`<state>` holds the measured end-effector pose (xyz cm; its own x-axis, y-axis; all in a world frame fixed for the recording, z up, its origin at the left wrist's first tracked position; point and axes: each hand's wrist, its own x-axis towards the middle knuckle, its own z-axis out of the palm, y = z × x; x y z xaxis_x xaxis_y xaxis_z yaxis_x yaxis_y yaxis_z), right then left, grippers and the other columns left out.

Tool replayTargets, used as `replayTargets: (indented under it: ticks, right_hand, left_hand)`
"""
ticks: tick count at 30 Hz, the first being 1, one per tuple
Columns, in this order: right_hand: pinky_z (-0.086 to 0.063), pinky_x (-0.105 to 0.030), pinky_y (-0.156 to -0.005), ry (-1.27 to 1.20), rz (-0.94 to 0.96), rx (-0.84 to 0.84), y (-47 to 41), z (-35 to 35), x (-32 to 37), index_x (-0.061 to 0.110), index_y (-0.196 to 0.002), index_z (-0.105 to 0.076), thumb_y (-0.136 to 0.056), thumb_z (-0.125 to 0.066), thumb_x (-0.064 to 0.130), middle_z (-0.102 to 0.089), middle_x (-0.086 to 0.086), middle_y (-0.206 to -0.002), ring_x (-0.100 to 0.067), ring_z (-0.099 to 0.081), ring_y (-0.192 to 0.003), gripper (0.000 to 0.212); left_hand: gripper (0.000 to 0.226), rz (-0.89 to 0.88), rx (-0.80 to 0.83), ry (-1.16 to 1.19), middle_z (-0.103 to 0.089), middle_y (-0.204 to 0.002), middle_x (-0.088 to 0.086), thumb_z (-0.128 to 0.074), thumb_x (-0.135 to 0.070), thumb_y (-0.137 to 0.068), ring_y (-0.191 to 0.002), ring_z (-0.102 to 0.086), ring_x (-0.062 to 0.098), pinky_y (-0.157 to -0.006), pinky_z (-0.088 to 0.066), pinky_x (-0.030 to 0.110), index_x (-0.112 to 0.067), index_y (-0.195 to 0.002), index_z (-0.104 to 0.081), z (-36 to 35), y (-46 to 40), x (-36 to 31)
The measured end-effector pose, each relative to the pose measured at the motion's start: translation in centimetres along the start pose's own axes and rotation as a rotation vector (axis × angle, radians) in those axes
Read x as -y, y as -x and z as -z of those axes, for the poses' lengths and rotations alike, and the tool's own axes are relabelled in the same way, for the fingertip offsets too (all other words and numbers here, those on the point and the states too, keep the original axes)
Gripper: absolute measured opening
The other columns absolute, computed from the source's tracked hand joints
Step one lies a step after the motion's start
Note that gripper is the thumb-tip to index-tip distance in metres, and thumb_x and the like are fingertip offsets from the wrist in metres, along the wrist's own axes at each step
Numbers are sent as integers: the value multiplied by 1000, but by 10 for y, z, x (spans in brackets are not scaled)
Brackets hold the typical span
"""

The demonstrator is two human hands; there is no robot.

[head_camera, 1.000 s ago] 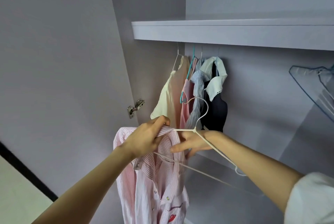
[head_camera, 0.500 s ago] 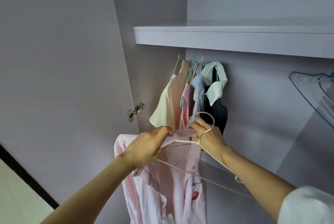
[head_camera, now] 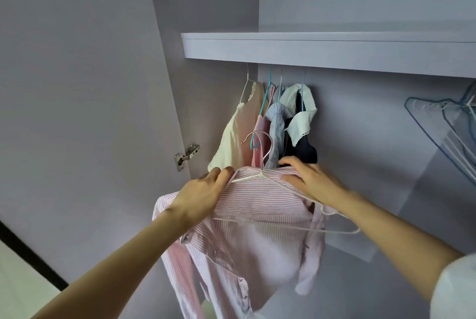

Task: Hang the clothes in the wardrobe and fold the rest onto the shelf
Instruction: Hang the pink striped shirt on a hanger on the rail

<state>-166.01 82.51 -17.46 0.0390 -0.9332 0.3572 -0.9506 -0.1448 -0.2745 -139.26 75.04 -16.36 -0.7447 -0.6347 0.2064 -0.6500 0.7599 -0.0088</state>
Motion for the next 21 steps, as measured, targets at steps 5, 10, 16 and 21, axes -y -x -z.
replayTargets:
  ticks: [5,10,16,21]
  right_hand:
    - [-42,-34,-71,340,2,182,4,-2,-21,25,-138,-35,-93,-51,26,-56,2,-127,-33,-61,-97,47]
    - [-44,-33,-74,384,-346,203,21,-14,-52,20,-128,-39,-86,-48,9,-48,0,-128,-28,-57,-109,44]
    - [-48,-37,-83,289,-536,191,34,-20,-74,16,-130,-40,-87,-46,6,-48,-5,-133,-29,-56,-111,44]
    - [-50,-38,-83,360,-531,163,33,-23,-74,17,-131,-41,-86,-42,0,-52,-5,-132,-30,-57,-110,49]
  left_hand:
    - [63,22,0,-85,-44,-120,8,-41,2,-88,-102,-51,28,-78,-52,37,-18,-142,-17,-4,-6,0]
    - [43,11,-32,-124,-50,-119,9,-33,-22,-101,-107,-51,28,-81,-48,37,-17,-143,-22,-8,-2,0]
    - [58,209,-19,-293,-56,-116,8,-37,1,-91,-108,-55,25,-74,-49,32,-16,-144,-22,-12,2,5]
    - [50,188,-38,-389,-66,-85,6,-60,-6,-83,-78,-66,23,-51,-46,25,-18,-130,-48,-3,3,-11]
